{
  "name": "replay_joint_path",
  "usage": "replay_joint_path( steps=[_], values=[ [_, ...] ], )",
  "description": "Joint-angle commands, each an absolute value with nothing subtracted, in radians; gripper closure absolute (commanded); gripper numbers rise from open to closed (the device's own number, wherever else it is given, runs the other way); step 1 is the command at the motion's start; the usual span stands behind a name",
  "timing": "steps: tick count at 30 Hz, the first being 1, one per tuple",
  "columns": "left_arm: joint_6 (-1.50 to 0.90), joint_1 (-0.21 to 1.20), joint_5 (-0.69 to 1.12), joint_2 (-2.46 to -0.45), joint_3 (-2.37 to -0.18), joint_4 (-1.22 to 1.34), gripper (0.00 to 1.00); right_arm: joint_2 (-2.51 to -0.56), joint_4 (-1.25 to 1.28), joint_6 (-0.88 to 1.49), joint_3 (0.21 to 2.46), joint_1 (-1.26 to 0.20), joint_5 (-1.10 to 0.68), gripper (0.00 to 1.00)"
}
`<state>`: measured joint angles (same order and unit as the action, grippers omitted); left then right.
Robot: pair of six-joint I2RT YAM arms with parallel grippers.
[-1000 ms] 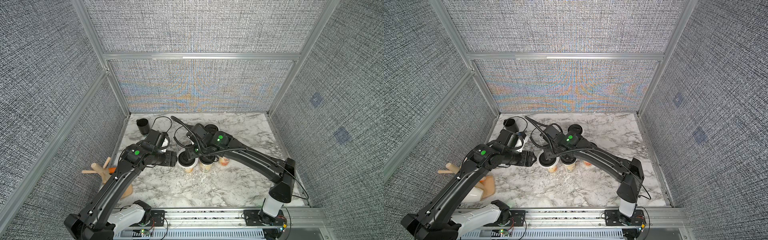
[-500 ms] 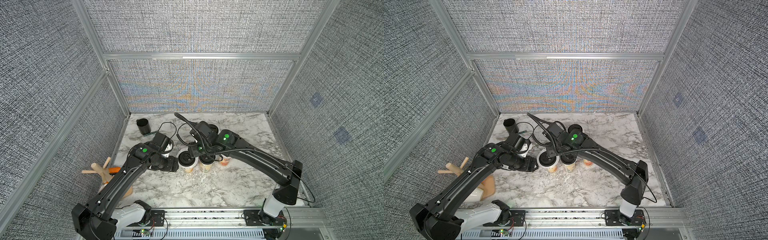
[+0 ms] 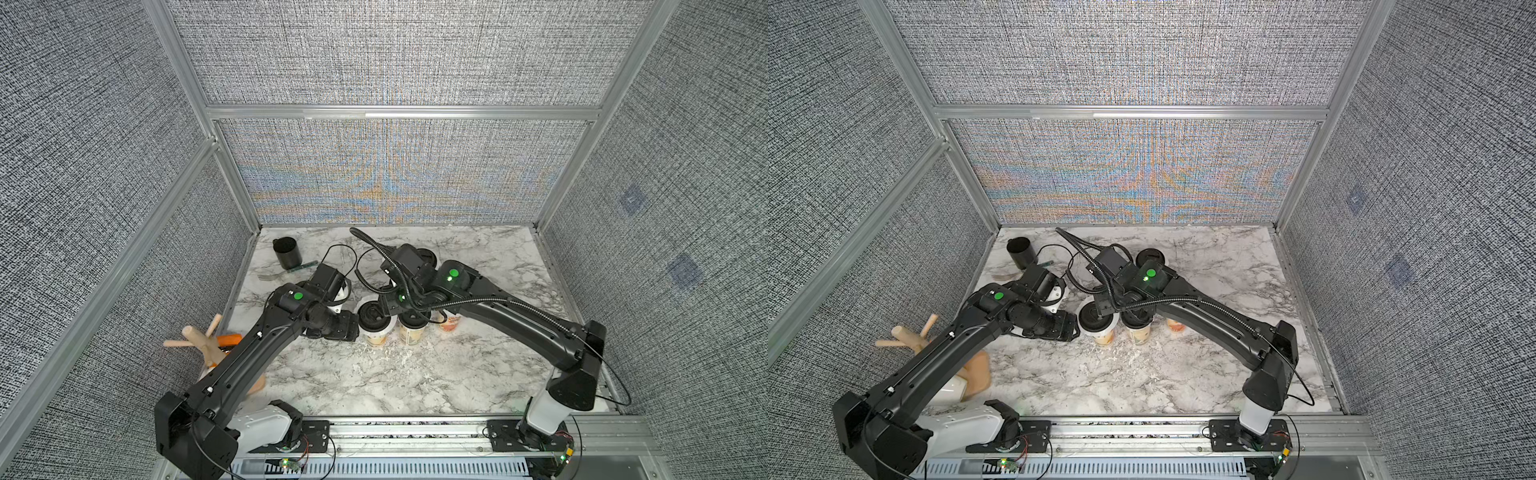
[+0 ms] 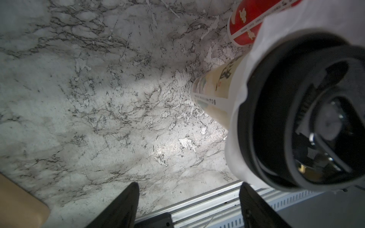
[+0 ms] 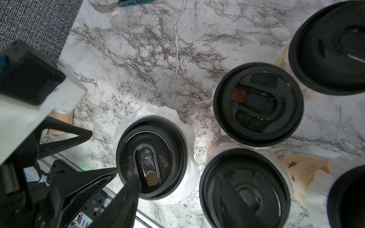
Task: Put the leak-proof paper on the milk tea cups
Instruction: Secure the cup lid on the cup.
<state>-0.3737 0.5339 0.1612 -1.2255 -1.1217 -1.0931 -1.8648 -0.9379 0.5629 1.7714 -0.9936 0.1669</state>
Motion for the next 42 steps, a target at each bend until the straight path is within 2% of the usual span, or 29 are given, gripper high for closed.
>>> replay_joint_path(
  steps=[1, 13, 25, 42],
  values=[
    [-0.354, 0.534, 0.152, -1.249, -1.138, -1.082, 0.19, -1.858, -0.92, 0.57, 1.765, -0.992, 0.176, 0.37],
    [-0.345, 0.534, 0.128, -1.251, -1.168, -1.108, 0.19, -1.86, -0.905, 0.562, 1.755, -0.993, 0.154, 0.37],
    [-0.337, 0.534, 0.093, -1.179, -1.191, -1.203, 0.18, -1.923, -0.888, 0.523, 1.779, -0.993, 0.089, 0.47],
    [-0.349, 0.534, 0.089, -1.155, -1.167, -1.187, 0.18, -1.954, -0.859, 0.517, 1.76, -0.977, 0.062, 0.48]
  ],
)
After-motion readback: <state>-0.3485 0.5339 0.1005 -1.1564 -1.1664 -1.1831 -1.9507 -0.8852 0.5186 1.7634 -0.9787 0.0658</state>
